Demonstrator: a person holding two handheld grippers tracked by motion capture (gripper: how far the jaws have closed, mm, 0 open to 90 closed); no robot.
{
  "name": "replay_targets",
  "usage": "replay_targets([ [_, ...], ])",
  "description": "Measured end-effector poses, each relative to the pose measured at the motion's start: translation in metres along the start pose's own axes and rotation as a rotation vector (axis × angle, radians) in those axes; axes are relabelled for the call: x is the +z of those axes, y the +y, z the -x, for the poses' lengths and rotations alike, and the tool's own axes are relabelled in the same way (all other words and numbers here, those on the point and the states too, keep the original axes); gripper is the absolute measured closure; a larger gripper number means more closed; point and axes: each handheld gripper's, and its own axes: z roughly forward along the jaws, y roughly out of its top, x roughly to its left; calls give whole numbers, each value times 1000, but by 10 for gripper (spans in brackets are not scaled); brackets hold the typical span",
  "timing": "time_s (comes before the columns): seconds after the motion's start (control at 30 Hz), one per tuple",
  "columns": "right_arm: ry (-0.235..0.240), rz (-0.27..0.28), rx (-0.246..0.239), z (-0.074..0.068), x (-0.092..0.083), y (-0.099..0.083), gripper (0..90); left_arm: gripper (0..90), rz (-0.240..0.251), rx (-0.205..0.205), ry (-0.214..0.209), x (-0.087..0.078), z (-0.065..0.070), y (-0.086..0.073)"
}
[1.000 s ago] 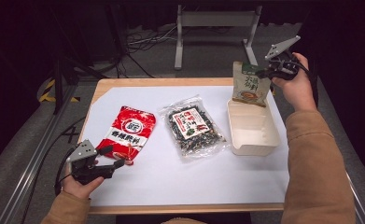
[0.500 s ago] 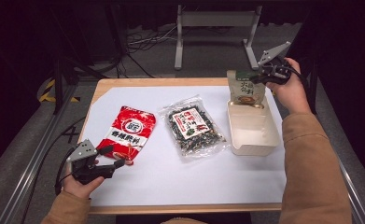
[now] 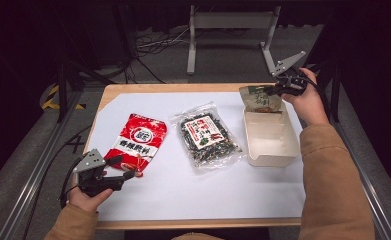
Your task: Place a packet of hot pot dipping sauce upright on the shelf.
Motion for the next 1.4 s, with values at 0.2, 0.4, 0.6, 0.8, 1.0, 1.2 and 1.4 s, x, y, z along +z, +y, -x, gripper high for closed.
replay_targets([
  [0.2,-7,-43,0,-1,7,-4,900,301,1,-1,-1,0,0,0],
  [0.4,-13,-29,70,3,7,-20,889,301,0,3,0,0,0,0],
  [0.6,-39,-37,137,4,6,-32,861,301,-2,3,-4,1,0,1],
  [0.8,-62,-42,158,2,5,-33,759,299,-5,10,-7,3,-1,1],
  [1.0,-116,-3,189,1,1,-32,503,298,-4,5,-8,3,-1,2],
  [1.2,-179,68,202,0,-8,-31,399,298,-6,-3,-9,3,0,2],
  [1.4,-229,139,216,-4,-22,-28,358,294,-4,-7,-9,4,0,1],
])
